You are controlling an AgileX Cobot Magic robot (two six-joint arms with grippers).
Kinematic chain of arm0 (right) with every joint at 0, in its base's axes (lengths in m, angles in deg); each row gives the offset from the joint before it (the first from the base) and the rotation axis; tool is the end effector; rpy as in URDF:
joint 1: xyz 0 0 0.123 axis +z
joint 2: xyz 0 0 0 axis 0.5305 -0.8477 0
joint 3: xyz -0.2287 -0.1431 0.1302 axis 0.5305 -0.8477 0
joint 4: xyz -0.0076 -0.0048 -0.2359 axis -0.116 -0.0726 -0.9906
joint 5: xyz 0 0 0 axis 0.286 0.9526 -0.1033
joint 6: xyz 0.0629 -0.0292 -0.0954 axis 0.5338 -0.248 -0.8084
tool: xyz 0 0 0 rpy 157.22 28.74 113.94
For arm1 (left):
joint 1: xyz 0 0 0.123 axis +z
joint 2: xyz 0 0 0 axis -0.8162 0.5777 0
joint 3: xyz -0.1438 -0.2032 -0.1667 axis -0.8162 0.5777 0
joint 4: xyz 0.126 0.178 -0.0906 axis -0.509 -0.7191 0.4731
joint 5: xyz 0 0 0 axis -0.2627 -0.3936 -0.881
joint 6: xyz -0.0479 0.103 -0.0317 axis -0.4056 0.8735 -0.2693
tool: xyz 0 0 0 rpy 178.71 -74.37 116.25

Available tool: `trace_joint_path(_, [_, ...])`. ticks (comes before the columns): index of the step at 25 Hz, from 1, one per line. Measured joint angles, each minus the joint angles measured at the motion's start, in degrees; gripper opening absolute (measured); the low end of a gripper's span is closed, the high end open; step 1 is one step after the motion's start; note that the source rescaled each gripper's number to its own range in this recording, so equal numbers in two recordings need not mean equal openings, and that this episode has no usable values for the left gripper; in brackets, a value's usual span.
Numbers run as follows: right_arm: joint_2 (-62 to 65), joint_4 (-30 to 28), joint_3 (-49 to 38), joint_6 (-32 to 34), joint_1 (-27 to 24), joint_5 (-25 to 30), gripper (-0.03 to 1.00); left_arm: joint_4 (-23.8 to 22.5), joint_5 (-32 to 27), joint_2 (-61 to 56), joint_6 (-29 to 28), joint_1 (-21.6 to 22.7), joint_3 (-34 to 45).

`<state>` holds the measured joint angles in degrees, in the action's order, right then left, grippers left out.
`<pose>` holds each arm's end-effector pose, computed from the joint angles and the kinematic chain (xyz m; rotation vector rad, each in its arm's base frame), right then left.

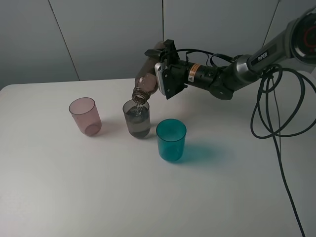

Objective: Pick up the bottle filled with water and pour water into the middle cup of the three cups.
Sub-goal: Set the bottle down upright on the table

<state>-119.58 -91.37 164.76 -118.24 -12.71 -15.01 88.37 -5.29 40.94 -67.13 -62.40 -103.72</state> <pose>0.4547 0.2291 0.1116 -1.6236 0.4292 -0.5799 -0.0120 0.0033 0.2583 0.1129 2.0474 -0.0794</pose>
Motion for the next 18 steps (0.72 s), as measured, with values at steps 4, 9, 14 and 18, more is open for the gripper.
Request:
trace_joint_path(4, [0.0,0.0,0.0,-0.2,0.0,0.0,0.01,0.0,0.0,0.0,0.0,0.0,0.0])
trace_joint_path(9, [0.0,0.0,0.4,-0.9,0.0,-0.2,0.01,0.0,0.0,0.0,0.0,0.0,0.0])
trace_joint_path(14, [0.0,0.0,0.5,-1.2,0.0,-0.2,0.01,0.0,0.0,0.0,0.0,0.0,0.0])
trace_joint_path(18, [0.0,-0.1,0.5,-1.3,0.0,-0.2,0.01,0.0,0.0,0.0,0.0,0.0,0.0])
